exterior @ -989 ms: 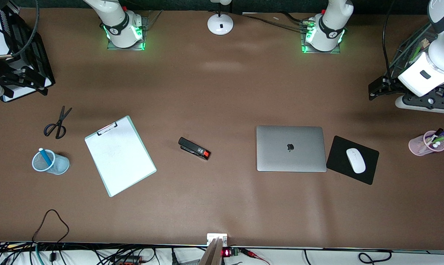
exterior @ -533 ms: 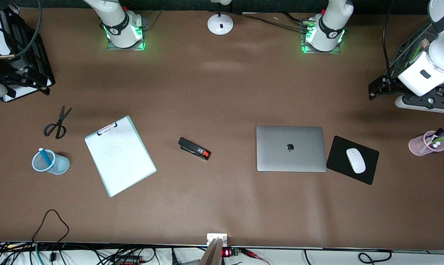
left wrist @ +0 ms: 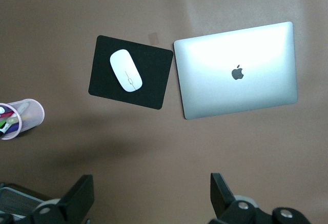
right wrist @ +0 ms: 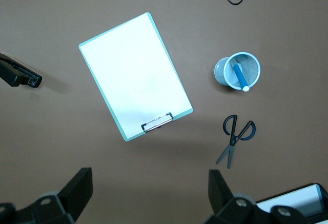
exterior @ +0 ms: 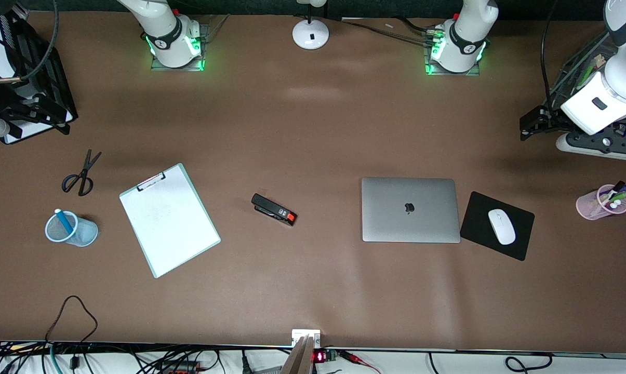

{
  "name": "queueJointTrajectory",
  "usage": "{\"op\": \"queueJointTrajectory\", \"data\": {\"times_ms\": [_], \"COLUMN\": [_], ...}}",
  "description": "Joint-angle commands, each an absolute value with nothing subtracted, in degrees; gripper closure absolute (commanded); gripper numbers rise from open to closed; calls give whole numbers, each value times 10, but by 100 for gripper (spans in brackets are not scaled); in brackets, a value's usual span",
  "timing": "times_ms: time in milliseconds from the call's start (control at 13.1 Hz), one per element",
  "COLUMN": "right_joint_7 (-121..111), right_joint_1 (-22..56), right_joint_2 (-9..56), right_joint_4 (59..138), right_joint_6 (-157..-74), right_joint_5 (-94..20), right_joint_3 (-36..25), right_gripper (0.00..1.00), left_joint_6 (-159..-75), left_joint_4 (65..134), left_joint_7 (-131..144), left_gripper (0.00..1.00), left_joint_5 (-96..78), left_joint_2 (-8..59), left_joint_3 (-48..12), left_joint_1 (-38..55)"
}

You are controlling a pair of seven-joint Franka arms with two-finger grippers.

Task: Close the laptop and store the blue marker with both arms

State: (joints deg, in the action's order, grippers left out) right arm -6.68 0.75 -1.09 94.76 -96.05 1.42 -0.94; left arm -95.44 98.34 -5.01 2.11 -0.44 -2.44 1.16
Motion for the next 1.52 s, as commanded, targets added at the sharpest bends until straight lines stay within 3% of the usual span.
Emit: {"op": "queueJointTrajectory", "data": {"times_ms": [0, 1065, 1446], "right_joint_7": [-61, -62, -61], "right_joint_1": [-1, -4, -4], "right_joint_2": [-19, -20, -18], "right_joint_4": [957, 962, 959], "right_joint_6": [-969, -973, -969], "right_joint_5": [9, 16, 16], "right_joint_3": [-2, -3, -4], "right_gripper": [0, 0, 0], "left_joint_6": [-941, -912, -937], "left_joint_4": [966, 966, 965], "left_joint_7": [-71, -61, -72], "left_gripper": [0, 0, 0], "left_joint_5": [18, 18, 22], "left_joint_2": [2, -2, 2], "left_joint_3": [-23, -23, -23], "left_joint_1": [8, 11, 8]}}
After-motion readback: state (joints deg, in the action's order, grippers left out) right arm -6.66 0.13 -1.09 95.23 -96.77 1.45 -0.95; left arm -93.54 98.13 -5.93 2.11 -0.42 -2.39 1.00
